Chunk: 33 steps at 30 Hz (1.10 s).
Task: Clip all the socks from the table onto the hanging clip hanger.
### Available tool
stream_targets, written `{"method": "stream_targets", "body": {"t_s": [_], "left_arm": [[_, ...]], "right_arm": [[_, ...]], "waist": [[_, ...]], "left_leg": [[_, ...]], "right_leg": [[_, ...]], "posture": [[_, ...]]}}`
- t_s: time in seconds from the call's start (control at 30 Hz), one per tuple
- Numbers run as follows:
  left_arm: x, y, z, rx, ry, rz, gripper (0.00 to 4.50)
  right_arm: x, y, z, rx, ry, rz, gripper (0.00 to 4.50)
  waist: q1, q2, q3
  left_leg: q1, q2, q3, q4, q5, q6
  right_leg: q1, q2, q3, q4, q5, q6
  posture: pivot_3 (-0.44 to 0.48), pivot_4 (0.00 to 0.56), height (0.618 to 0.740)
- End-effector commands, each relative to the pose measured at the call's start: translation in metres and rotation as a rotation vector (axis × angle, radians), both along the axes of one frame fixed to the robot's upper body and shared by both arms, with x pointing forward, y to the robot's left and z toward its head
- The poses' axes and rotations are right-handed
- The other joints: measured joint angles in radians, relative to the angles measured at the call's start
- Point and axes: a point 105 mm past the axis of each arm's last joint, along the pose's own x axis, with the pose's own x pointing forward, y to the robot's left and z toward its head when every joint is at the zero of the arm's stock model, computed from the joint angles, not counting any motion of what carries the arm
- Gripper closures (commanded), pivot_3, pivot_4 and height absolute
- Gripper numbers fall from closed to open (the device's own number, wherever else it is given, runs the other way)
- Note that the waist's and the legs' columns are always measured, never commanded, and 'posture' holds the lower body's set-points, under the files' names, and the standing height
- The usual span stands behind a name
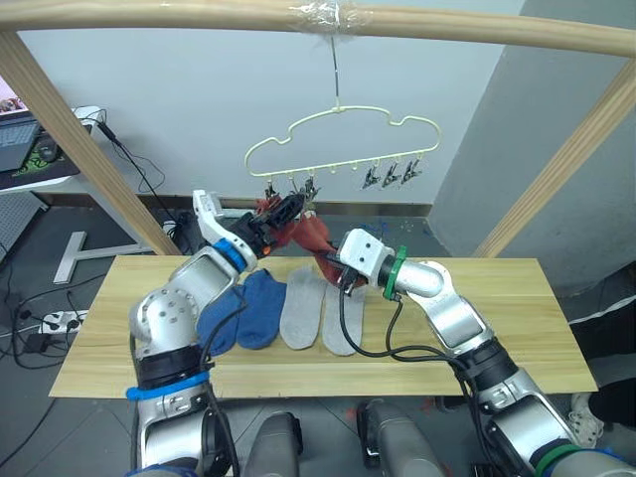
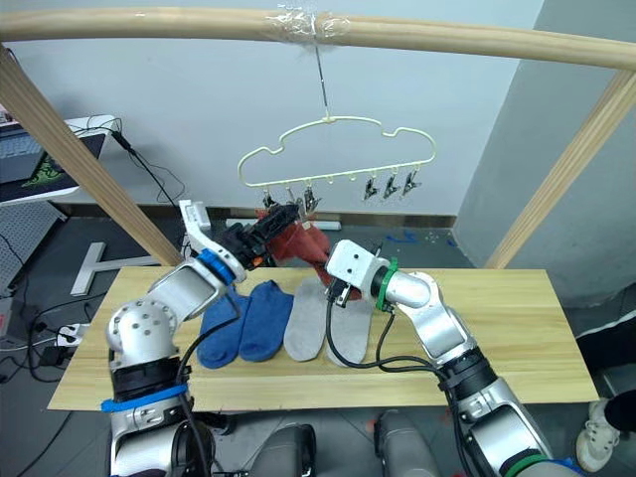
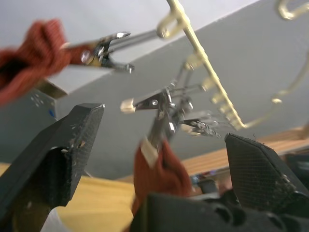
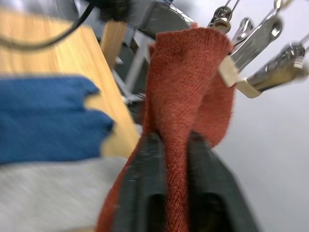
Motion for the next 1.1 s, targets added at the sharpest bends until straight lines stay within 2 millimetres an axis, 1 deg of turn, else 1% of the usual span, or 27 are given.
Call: {"method": "stream_targets", "body": {"t_s": [0.03, 0.1, 0.2, 0.23, 0.27, 0.37, 0.47, 0.57, 0.67, 0.77, 0.83, 0.97, 1.07, 1.1], "left_arm": [[-0.013, 0.0, 0.017, -0.016, -0.056, -0.043, 0.0], [-0.015, 0.0, 0.018, -0.016, -0.055, -0.047, 0.0], [-0.018, 0.008, 0.015, 0.025, -0.054, -0.007, 0.0], [-0.019, 0.009, 0.015, 0.03, -0.055, -0.007, 0.0], [-0.022, 0.006, 0.015, 0.057, -0.061, -0.023, 0.0], [-0.027, 0.0, 0.014, 0.091, -0.076, -0.046, 0.0], [-0.024, -0.008, 0.014, 0.267, -0.158, -0.018, 0.0], [-0.02, -0.01, 0.017, 0.34, -0.224, 0.024, 0.0], [-0.021, -0.027, 0.025, 0.345, -0.304, -0.001, 0.59], [-0.013, -0.038, 0.021, 0.441, -0.36, 0.022, 1.51], [-0.009, -0.042, 0.017, 0.489, -0.378, 0.027, 2.13], [-0.001, -0.051, 0.012, 0.52, -0.406, 0.036, 2.13], [0.006, -0.049, 0.011, 0.532, -0.417, 0.067, 2.13], [0.012, -0.049, 0.009, 0.538, -0.414, 0.09, 2.13]], "right_arm": [[-0.006, 0.003, 0.017, 0.084, 0.026, 0.021, 2.36], [-0.006, 0.003, 0.017, 0.084, 0.033, 0.021, 1.63], [-0.011, 0.003, 0.016, 0.133, 0.123, 0.03, 0.56], [-0.012, 0.002, 0.016, 0.143, 0.141, 0.028, 0.25], [-0.011, -0.001, 0.015, 0.146, 0.151, 0.019, 0.07], [-0.011, -0.009, 0.015, 0.143, 0.162, -0.002, 0.07], [-0.006, -0.022, 0.016, 0.134, 0.143, -0.056, 0.07], [-0.006, -0.028, 0.018, 0.136, 0.14, -0.071, 0.07], [-0.011, -0.04, 0.024, 0.164, 0.153, -0.062, 0.0], [-0.025, -0.052, 0.038, 0.233, 0.179, -0.007, 0.0], [-0.027, -0.058, 0.041, 0.233, 0.185, -0.013, 0.0], [-0.024, -0.07, 0.051, 0.24, 0.171, -0.065, 0.0], [-0.024, -0.071, 0.056, 0.242, 0.158, -0.07, 0.0], [-0.025, -0.071, 0.06, 0.255, 0.155, -0.069, 0.0]], "waist": [[0.002, 0.0, 0.0], [0.004, 0.0, 0.0], [0.006, 0.0, 0.0], [0.007, 0.0, 0.0], [0.008, 0.0, 0.0], [0.013, 0.0, 0.0], [0.019, 0.0, 0.0], [0.022, 0.0, 0.0], [0.024, 0.0, 0.0], [0.025, 0.0, 0.0], [0.024, 0.0, 0.0], [0.023, 0.0, 0.0], [0.021, 0.0, 0.0], [0.021, 0.0, 0.0]], "left_leg": [[0.0, 0.0, 0.0, 0.0, 0.0, 0.0], [0.0, 0.0, 0.0, 0.001, 0.0, 0.0], [0.0, 0.0, 0.0, 0.001, 0.0, 0.0], [0.0, -0.001, 0.0, 0.001, 0.0, 0.0], [0.0, 0.0, 0.0, 0.001, 0.0, 0.0], [0.0, -0.001, 0.0, 0.0, 0.0, 0.0], [0.0, -0.001, 0.001, 0.0, 0.0, 0.0], [0.0, -0.002, 0.002, 0.0, 0.0, 0.0], [0.0, -0.001, 0.002, 0.0, 0.0, 0.0], [-0.002, -0.001, 0.002, -0.001, 0.0, 0.0], [-0.003, -0.001, 0.002, -0.001, 0.0, 0.0], [-0.002, -0.002, 0.002, 0.0, 0.0, 0.0], [-0.002, -0.002, 0.002, 0.0, 0.0, 0.0], [-0.002, -0.002, 0.002, 0.0, 0.0, 0.0]], "right_leg": [[0.0, 0.0, 0.0, 0.0, 0.0, 0.0], [0.0, 0.0, 0.0, 0.0, 0.0, 0.0], [0.0, -0.001, 0.001, 0.0, 0.0, 0.0], [0.0, -0.001, 0.001, 0.0, 0.0, 0.0], [0.0, -0.002, 0.001, -0.001, 0.0, 0.0], [0.0, -0.002, 0.0, -0.001, 0.0, 0.0], [0.0, -0.001, 0.0, -0.001, 0.0, 0.0], [0.0, -0.001, 0.0, -0.001, 0.0, -0.001], [0.0, -0.001, 0.0, -0.001, 0.0, -0.001], [-0.001, -0.001, 0.0, -0.002, 0.0, -0.001], [-0.001, -0.001, 0.0, -0.003, 0.0, -0.001], [-0.001, -0.001, 0.0, -0.003, 0.0, -0.001], [-0.001, 0.0, 0.0, -0.003, 0.0, -0.001], [-0.002, 0.0, 0.0, -0.003, 0.0, -0.001]], "posture": [[-0.019, 0.211, 0.74], [-0.012, 0.218, 0.74], [0.002, 0.221, 0.74], [0.002, 0.221, 0.74], [0.002, 0.221, 0.74], [0.006, 0.221, 0.74], [0.006, 0.221, 0.74], [0.007, 0.223, 0.74], [-0.002, 0.225, 0.74], [-0.006, 0.226, 0.74], [-0.013, 0.228, 0.74], [-0.024, 0.227, 0.74], [-0.049, 0.228, 0.74], [-0.049, 0.228, 0.74]]}}
